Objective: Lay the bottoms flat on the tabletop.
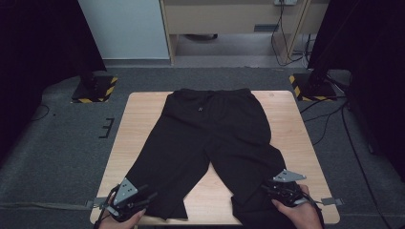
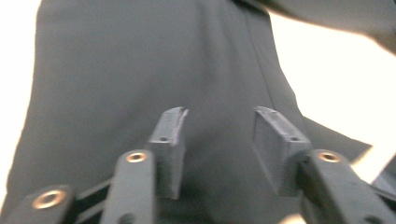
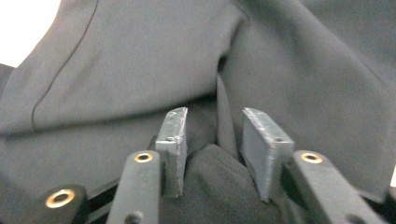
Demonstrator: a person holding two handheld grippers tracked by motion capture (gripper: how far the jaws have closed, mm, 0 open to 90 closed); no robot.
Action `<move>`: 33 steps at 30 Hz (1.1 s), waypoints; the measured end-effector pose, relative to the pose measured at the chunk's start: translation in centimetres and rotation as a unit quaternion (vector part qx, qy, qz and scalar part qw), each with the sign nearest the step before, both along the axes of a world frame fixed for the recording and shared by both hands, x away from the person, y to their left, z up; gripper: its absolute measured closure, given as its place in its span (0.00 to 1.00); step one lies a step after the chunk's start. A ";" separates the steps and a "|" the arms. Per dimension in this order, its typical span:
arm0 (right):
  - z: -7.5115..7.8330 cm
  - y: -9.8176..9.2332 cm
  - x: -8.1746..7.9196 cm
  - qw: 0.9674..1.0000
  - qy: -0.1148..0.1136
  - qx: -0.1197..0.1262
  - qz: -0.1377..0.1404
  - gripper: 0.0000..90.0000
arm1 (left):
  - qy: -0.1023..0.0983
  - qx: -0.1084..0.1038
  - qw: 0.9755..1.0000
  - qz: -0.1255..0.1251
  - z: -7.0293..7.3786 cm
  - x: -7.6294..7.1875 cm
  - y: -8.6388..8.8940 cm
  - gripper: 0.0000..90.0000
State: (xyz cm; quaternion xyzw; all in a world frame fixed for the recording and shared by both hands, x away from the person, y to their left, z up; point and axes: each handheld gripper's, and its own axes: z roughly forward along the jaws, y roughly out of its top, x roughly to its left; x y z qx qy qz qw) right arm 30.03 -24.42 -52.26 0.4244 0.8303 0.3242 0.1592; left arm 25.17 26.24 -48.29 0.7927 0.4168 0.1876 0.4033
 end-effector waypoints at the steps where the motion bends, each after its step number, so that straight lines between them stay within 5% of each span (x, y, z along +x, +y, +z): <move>1: 0.0 -0.2 -0.3 1.000 0.001 0.000 -0.001 0.73 | 0.001 0.007 1.000 0.001 0.0 0.4 0.1 0.54; 6: 0.3 -1.2 -1.5 1.000 0.011 -0.010 0.012 0.89 | 0.003 0.044 0.999 0.023 -1.6 1.4 0.8 0.48; 13: 0.4 -1.7 -1.6 1.000 0.012 -0.012 0.015 0.97 | 0.015 0.030 0.999 0.022 -2.9 0.0 1.4 0.40; 19: 0.8 -2.0 -1.0 1.000 0.005 0.004 0.001 0.97 | 0.044 0.025 0.998 0.024 -3.7 0.4 1.7 0.44; 21: 1.1 -2.1 -0.9 1.000 0.003 0.011 -0.001 0.94 | 0.058 0.027 0.998 0.022 -4.1 0.8 1.7 0.46; 26: 2.2 -1.8 -0.8 0.999 -0.023 0.040 -0.014 0.64 | 0.045 0.035 0.998 0.016 -4.5 1.3 1.7 0.47; 30: 2.8 -1.4 -0.5 0.997 -0.045 0.052 -0.022 0.51 | 0.043 0.035 0.998 0.012 -4.5 1.3 1.6 0.47; 33: 2.9 -1.1 -0.5 0.997 -0.049 0.053 -0.023 0.50 | 0.054 0.039 0.998 0.012 -4.2 1.2 1.5 0.71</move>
